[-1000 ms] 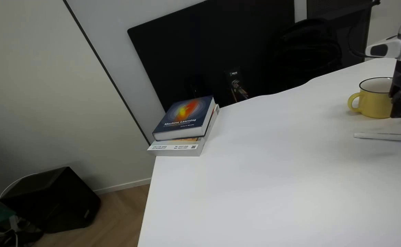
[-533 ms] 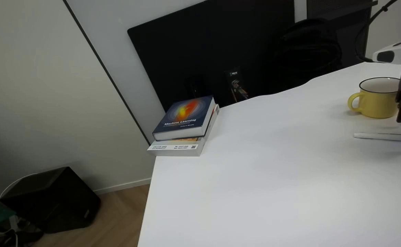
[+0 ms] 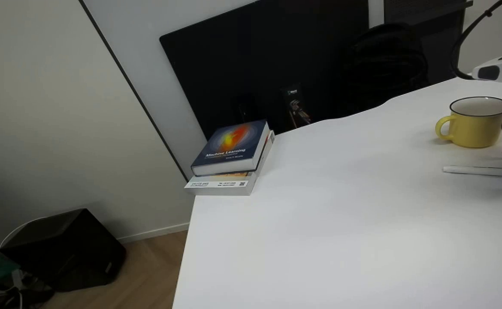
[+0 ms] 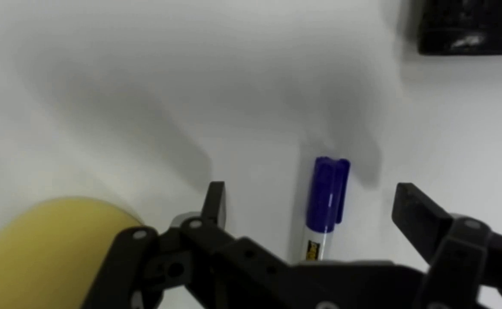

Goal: Put the marker in the cup

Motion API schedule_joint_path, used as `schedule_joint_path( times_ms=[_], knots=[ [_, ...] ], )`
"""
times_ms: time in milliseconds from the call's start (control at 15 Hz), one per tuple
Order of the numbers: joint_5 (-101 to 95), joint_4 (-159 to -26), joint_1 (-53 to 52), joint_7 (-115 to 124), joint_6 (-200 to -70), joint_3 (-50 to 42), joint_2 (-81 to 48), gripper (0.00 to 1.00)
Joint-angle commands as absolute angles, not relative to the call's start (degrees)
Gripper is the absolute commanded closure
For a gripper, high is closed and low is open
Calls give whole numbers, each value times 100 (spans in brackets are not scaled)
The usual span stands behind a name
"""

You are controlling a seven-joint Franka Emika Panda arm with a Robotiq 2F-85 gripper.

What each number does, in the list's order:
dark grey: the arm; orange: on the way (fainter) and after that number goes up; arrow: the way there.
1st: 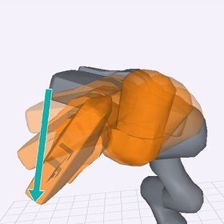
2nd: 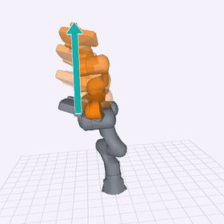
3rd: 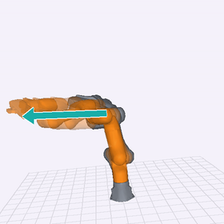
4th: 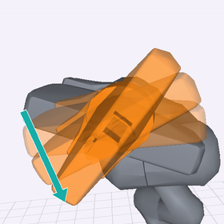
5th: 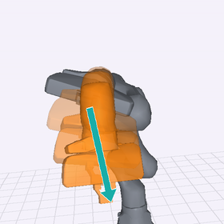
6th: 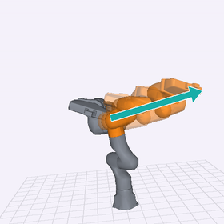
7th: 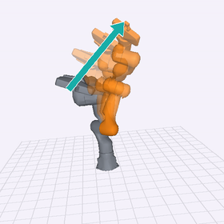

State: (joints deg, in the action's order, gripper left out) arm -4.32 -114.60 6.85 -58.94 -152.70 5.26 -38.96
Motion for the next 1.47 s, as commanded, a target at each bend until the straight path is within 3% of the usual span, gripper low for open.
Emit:
schedule_joint_path(
  times_ms=[0,733,1067,1400],
  knots=[
    [-617,-11306,627,-5588,-15301,440,-3995,25],
    [-943,-11192,548,-5068,-15193,75,-3935,99],
    [-1100,-11139,578,-4902,-15109,10,-3909,96],
    [-1186,-11111,556,-4842,-14991,36,-3864,100]
  ],
)
